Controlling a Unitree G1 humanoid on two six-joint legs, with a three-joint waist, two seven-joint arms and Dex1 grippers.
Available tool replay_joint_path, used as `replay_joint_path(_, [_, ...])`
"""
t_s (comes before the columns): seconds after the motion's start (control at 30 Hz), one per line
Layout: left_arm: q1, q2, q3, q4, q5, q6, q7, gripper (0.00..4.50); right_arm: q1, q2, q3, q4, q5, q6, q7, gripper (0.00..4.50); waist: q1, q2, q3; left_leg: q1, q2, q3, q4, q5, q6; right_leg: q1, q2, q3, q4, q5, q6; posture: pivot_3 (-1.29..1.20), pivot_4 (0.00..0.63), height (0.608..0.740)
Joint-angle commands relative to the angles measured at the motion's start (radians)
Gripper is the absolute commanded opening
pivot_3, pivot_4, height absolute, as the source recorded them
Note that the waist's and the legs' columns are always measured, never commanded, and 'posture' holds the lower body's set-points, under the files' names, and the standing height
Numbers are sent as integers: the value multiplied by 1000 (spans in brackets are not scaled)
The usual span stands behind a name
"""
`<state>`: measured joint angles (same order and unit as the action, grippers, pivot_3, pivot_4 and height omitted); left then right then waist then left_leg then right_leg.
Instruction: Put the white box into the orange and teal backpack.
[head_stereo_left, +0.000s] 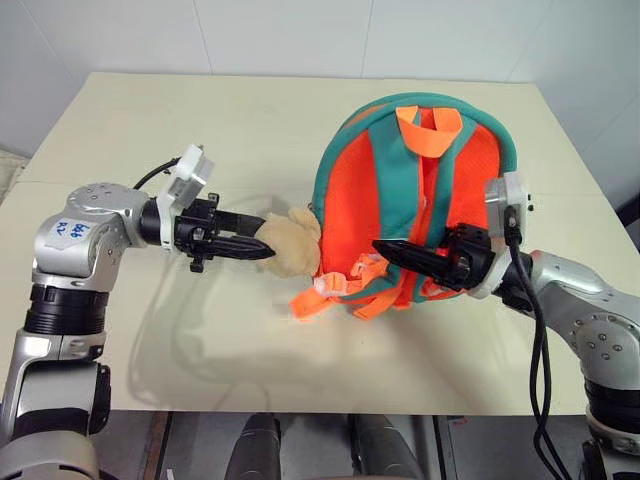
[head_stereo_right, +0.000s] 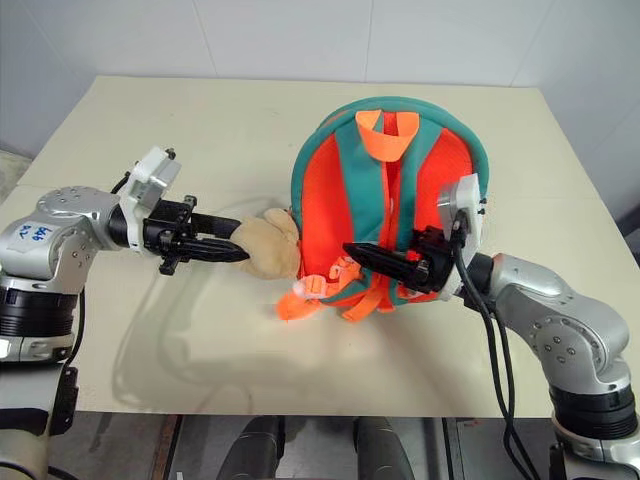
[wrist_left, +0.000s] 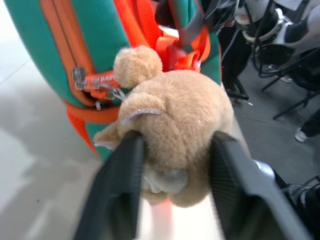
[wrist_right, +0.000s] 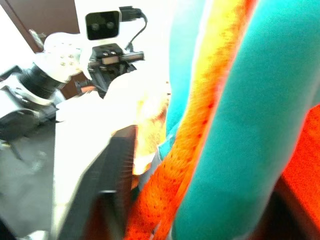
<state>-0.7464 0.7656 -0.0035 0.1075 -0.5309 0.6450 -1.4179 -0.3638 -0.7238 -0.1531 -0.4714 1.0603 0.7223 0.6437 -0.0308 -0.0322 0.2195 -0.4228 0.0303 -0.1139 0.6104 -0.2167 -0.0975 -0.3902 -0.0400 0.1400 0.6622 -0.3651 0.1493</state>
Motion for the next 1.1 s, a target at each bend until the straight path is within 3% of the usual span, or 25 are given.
replay_joint_path(0.03, [27, 34, 45, -30, -12, -30, -1, 2992, 64, -57, -91, -46, -25, -26, 51, 3826, 1, 0, 0, 0, 0, 0, 0, 0, 0, 0, 0, 0, 0, 0, 0, 0, 150, 740])
replay_joint_path(0.1, [37, 33, 55, -35, -14, -43, 8, 3646, 111, -89, -128, -52, -36, -27, 82, 4486, 3, 0, 0, 0, 0, 0, 0, 0, 0, 0, 0, 0, -1, 0, 0, 0, 150, 740])
replay_joint_path(0.2, [65, 47, 70, -43, -20, -48, 6, 4488, 196, -133, -200, -54, -53, -25, 112, 4500, 3, 0, 0, 0, 0, 0, 0, 0, 0, 1, 0, 0, -1, 0, 0, 0, 150, 740])
replay_joint_path(0.37, [105, 50, 93, -24, -2, -115, 15, 4488, 327, -194, -309, -69, -21, 16, 181, 4500, 3, 0, 0, 2, 0, 0, 1, 0, 0, 4, 0, 0, -1, 0, 0, 0, 150, 740])
replay_joint_path(0.47, [147, 75, 119, -39, -14, -126, 9, 4488, 446, -233, -409, -61, -88, -25, 283, 4500, 2, 0, 0, 3, 0, 0, 1, 0, 0, 5, 0, 0, -2, 1, 1, 0, 150, 740])
replay_joint_path(0.63, [197, 96, 166, -78, -34, -146, 13, 4488, 511, -261, -514, 20, -204, -134, 404, 4500, 2, 0, 0, 5, 0, 1, 2, 0, 1, 8, 0, 0, -3, 1, 1, 0, 150, 740])
replay_joint_path(0.73, [227, 113, 213, -87, -51, -145, 20, 4488, 512, -270, -570, 64, -231, -168, 442, 4500, 1, 0, 0, 12, 0, 2, 0, -1, 1, 16, 0, 0, -7, 1, 1, 0, 150, 740])
replay_joint_path(1.1, [285, 89, 237, -120, -59, -236, 50, 4488, 440, -330, -546, 171, -287, -193, 540, 4500, -1, 0, 0, 15, 0, 4, -1, -2, 2, 18, -1, 3, -9, 1, 1, 0, 150, 740])
